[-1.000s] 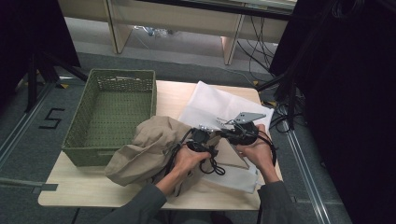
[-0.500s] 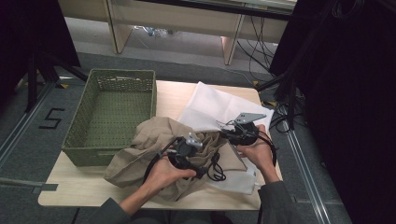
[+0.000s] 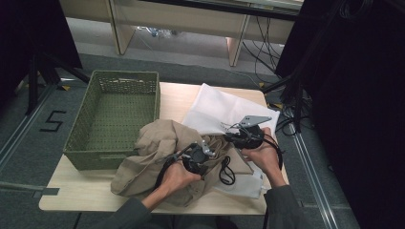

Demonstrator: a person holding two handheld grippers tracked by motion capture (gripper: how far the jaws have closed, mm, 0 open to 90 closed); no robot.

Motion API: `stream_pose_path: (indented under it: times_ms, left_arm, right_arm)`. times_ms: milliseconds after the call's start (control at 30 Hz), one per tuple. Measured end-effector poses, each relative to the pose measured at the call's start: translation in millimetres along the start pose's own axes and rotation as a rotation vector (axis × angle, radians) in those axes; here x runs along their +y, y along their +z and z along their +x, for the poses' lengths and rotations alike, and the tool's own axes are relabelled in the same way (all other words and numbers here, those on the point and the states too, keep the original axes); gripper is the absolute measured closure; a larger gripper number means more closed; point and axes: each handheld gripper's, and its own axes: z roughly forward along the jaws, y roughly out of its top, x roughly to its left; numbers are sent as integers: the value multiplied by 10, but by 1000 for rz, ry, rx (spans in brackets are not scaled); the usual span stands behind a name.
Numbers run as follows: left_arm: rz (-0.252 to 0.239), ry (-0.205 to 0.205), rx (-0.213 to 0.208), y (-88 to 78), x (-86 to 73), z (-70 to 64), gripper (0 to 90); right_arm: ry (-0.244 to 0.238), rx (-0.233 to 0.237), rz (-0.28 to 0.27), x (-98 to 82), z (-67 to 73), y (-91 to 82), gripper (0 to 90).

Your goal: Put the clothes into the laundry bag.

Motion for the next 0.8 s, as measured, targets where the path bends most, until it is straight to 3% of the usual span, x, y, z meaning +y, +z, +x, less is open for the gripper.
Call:
stream_pose_path:
  times_ms: [133, 300, 367, 400, 467, 500, 533, 633, 700, 800]
  left_arm:
    - [-84, -107, 30, 109, 210, 77, 817]
    - [-151, -196, 37, 217, 375, 140, 804]
    - [-154, -168, 65, 248, 401, 130, 767]
    - [-144, -182, 61, 252, 398, 135, 736]
    - [-125, -197, 5, 217, 366, 111, 600]
    - [-131, -180, 7, 154, 333, 84, 479]
    - [-132, -159, 15, 71, 293, 57, 479]
    - [-114, -130, 1, -227, 136, -7, 327]
    - [-118, -102, 7, -402, 24, -27, 284]
    - [-59, -97, -5, -557, -201, -68, 252]
  right_arm:
    - [-2, -3, -10, 33, 24, -47, 883]
    - [15, -7, -11, 35, 12, -71, 883]
    - [18, -7, -11, 25, -9, -61, 883]
    - [14, -6, -10, 15, -17, -56, 883]
    - [21, -8, -7, -4, -20, -53, 883]
    - [23, -3, -9, -13, -35, -54, 883]
    - [23, -3, -9, -13, -35, -54, 883]
    - [22, -4, -11, -14, -32, -56, 882]
    - [20, -1, -11, -8, -31, -51, 882]
    - [18, -2, -6, -9, -16, -40, 882]
